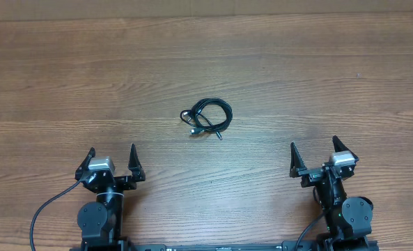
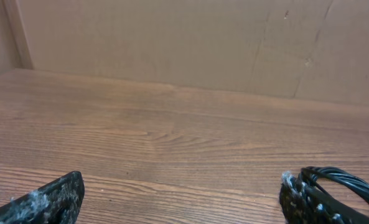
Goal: Untangle cables
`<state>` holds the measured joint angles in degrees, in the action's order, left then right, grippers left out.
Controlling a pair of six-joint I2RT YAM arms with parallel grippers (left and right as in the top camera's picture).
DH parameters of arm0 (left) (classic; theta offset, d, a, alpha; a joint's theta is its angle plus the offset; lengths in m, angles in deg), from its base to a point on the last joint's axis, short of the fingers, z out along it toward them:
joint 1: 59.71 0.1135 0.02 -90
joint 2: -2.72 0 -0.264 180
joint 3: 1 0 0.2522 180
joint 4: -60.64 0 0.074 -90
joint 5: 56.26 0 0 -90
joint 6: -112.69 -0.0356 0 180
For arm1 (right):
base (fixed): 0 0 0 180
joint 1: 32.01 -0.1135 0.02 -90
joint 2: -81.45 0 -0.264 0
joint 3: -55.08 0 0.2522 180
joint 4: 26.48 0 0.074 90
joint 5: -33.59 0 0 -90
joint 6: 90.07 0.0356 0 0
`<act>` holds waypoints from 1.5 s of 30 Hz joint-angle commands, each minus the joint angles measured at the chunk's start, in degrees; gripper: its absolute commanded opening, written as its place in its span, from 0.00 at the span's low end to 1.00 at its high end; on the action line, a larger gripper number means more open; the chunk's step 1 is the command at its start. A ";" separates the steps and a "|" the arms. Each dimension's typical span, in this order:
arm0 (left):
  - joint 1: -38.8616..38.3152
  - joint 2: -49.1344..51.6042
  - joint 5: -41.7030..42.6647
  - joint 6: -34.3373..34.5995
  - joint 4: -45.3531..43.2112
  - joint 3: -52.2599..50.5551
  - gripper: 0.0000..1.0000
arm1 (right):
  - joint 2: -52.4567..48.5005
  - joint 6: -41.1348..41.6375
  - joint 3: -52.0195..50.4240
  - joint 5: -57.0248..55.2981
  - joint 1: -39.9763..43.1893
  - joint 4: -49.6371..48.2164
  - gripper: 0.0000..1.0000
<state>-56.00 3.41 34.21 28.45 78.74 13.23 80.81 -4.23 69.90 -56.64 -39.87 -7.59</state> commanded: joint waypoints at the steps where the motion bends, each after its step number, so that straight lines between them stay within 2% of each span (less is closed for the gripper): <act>1: -0.35 -0.44 0.61 -0.61 0.07 -0.20 1.00 | 0.48 -0.20 -0.61 0.15 0.44 -0.28 1.00; 32: -0.35 -0.44 0.61 -0.63 0.07 -0.20 1.00 | 0.48 -0.20 -0.61 0.15 0.44 -0.28 1.00; 45: -0.35 -0.44 4.09 -0.66 -0.48 0.22 1.00 | 0.48 -0.20 -0.61 0.15 0.44 -0.28 1.00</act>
<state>-56.00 3.41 36.77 28.45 78.45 13.23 80.81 -4.19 69.90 -56.64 -39.87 -7.57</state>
